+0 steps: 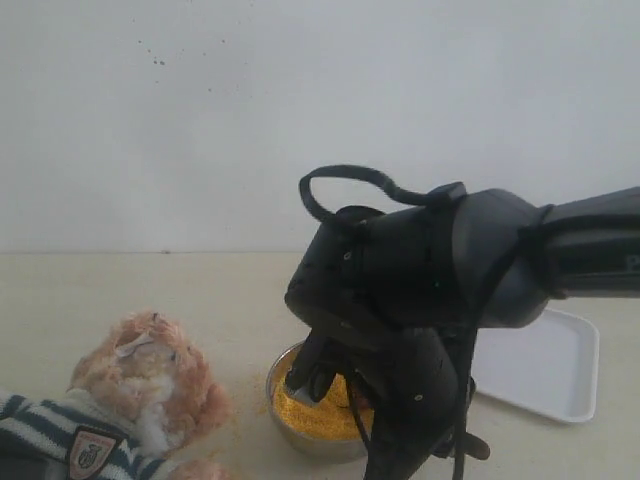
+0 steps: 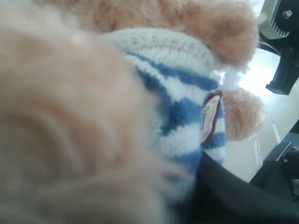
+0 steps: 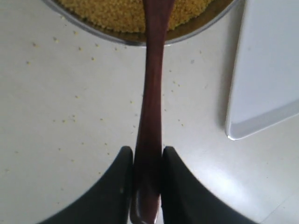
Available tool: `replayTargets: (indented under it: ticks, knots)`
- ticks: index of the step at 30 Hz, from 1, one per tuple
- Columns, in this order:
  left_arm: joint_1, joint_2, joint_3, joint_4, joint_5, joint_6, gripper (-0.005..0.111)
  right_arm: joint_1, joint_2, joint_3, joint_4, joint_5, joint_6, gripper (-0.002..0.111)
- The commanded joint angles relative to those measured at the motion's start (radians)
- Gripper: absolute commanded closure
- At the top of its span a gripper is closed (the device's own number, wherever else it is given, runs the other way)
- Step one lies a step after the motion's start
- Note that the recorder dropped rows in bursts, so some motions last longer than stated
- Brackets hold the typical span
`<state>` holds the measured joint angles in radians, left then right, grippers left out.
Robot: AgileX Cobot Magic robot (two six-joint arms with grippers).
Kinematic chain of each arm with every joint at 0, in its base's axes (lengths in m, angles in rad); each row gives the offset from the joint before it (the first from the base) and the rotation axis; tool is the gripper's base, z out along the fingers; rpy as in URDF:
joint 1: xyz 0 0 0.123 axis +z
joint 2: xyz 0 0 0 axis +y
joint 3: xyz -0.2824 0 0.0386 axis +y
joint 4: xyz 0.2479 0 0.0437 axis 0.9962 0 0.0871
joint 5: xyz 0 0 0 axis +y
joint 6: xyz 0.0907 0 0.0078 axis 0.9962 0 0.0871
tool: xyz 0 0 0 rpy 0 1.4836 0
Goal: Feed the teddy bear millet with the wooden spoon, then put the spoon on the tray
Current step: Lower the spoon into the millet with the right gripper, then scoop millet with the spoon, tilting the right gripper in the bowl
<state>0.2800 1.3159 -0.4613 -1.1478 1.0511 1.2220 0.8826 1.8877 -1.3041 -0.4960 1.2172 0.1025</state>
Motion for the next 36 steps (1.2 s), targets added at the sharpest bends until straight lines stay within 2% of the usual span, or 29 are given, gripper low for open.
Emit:
replayTargets:
  ticks: [1,6,30,36]
  knots:
    - [0.003,-0.011,0.001,-0.014,0.017,0.006,0.103,-0.043,-0.05,-0.005,0.065,0.004,-0.022,0.108]
    - [0.003,-0.011,0.001,-0.014,0.015,0.006,0.103,-0.082,-0.057,-0.005,0.132,0.004,-0.056,0.108]
    - [0.003,-0.011,0.001,-0.014,0.015,0.006,0.103,-0.087,-0.066,-0.005,0.279,-0.046,-0.142,0.108]
    - [0.003,-0.011,0.001,-0.014,0.015,0.006,0.103,-0.139,-0.073,-0.005,0.308,-0.036,-0.129,0.108]
